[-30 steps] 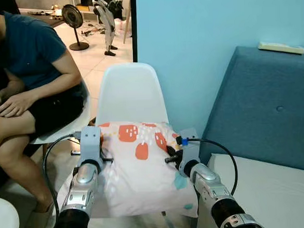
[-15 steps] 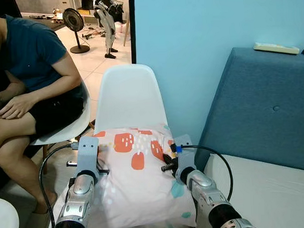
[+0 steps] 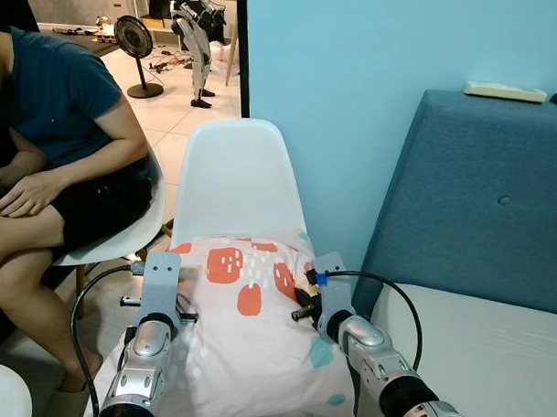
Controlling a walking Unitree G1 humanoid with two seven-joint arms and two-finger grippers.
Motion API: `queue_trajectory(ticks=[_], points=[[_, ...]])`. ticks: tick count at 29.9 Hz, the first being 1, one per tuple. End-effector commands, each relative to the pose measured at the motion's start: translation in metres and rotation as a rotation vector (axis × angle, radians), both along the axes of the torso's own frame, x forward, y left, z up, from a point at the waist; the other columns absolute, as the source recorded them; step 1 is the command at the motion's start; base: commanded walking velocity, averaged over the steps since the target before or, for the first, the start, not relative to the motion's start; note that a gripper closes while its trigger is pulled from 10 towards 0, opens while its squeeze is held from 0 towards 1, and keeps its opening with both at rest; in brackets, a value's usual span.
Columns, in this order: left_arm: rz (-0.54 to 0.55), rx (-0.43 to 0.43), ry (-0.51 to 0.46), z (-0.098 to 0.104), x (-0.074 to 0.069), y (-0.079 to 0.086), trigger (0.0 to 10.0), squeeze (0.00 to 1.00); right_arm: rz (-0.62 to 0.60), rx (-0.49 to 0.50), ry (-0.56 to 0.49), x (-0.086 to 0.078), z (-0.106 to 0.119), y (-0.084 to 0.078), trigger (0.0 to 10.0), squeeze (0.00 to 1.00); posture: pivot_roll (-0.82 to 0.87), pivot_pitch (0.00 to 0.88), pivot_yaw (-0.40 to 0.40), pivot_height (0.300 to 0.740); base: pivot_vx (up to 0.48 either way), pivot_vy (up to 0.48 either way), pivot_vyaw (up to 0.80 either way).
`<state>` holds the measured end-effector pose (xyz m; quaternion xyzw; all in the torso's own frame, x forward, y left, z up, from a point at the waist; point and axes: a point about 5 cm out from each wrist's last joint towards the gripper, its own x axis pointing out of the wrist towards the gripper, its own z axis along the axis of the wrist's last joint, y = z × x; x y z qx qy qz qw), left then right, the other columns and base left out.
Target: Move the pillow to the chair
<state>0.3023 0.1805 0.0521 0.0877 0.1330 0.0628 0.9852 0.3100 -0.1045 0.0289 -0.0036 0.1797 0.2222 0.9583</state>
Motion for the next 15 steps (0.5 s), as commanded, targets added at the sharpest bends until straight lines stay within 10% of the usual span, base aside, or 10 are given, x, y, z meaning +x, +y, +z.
queue_trajectory(ticks=[1,15], points=[[0.003,0.025,-0.011,0.005,0.005,0.0,10.0,0.0,0.02,0.0,-0.033,0.004,0.006,0.005,10.0,0.0,-0.01,0.01,-0.042,0.74,0.0,0.0,0.0],[0.027,0.066,0.024,0.0,0.002,0.004,10.0,0.0,-0.066,-0.022,-0.049,0.007,0.006,-0.009,10.0,0.0,-0.01,0.017,-0.054,0.74,0.0,0.0,0.0]])
